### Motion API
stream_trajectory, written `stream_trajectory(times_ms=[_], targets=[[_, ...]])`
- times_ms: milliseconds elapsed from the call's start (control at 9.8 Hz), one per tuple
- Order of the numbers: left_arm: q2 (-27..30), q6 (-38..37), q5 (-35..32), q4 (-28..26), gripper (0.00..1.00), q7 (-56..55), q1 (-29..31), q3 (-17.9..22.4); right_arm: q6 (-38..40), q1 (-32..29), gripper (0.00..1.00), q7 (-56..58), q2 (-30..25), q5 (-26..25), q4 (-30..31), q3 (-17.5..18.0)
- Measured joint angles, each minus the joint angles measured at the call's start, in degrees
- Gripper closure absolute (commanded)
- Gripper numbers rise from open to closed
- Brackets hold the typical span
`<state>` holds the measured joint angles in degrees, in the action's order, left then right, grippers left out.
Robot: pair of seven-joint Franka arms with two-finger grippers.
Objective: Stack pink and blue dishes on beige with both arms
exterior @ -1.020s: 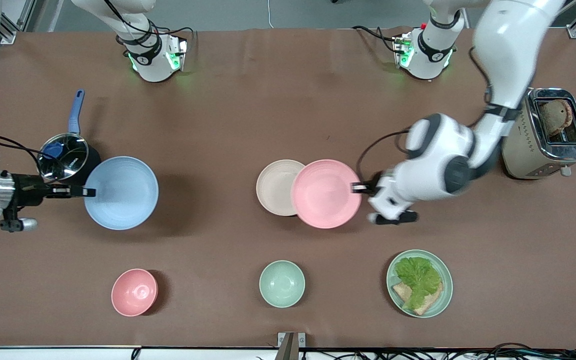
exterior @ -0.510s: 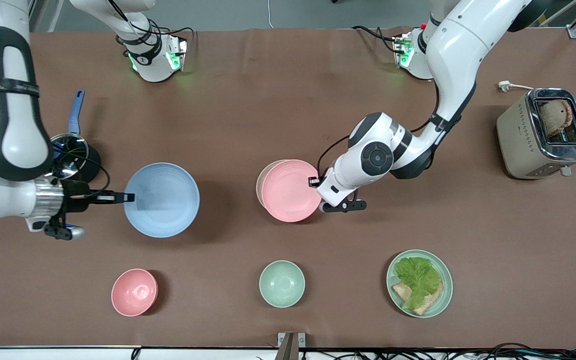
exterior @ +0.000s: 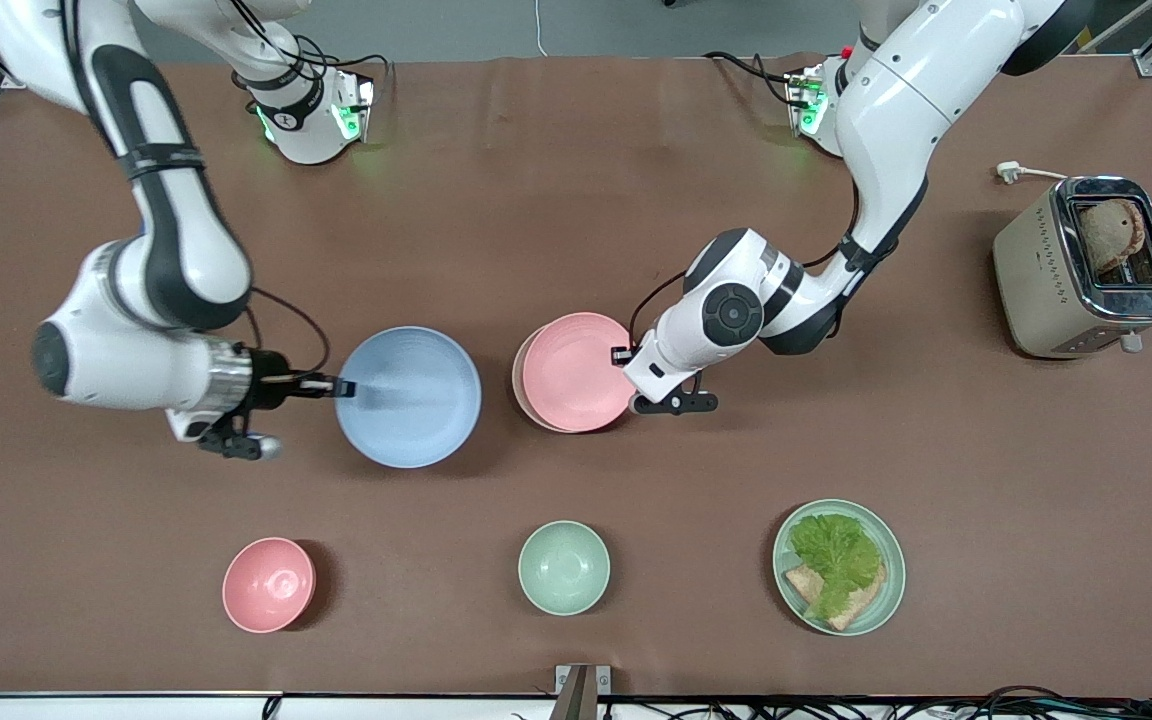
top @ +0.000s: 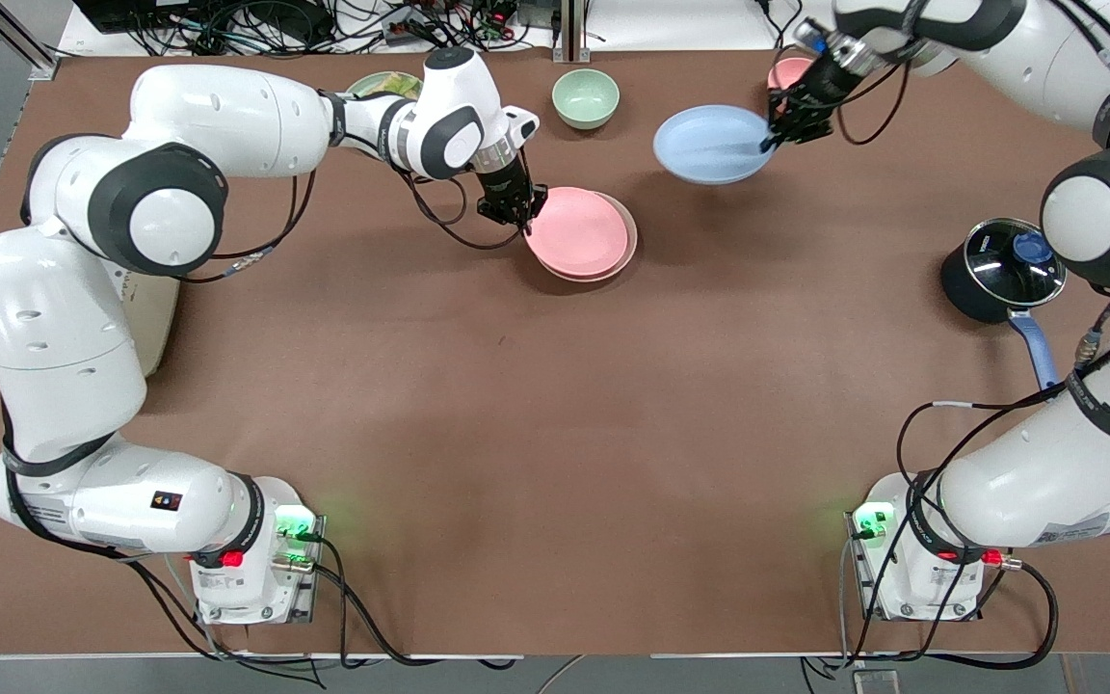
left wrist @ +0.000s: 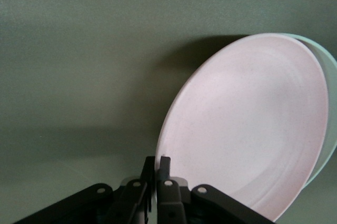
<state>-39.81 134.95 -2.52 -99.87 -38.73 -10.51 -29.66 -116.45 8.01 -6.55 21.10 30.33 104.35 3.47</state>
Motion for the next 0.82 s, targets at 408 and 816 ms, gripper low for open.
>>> stream_trajectory(times_ms=[408,816], targets=[[0.6,0.2,-0.3,-0.7,0.00,-0.6,-0.2,-0.1,-3.1,0.4,0.99,-4.5,-0.4,0.2,2.6,7.4],[6.4,-2.5,-0.6,1.8,0.00,-1.4,3.1,0.0,-10.4,0.4,0.98,-4.5,0.6,1.2,6.1,10.0]])
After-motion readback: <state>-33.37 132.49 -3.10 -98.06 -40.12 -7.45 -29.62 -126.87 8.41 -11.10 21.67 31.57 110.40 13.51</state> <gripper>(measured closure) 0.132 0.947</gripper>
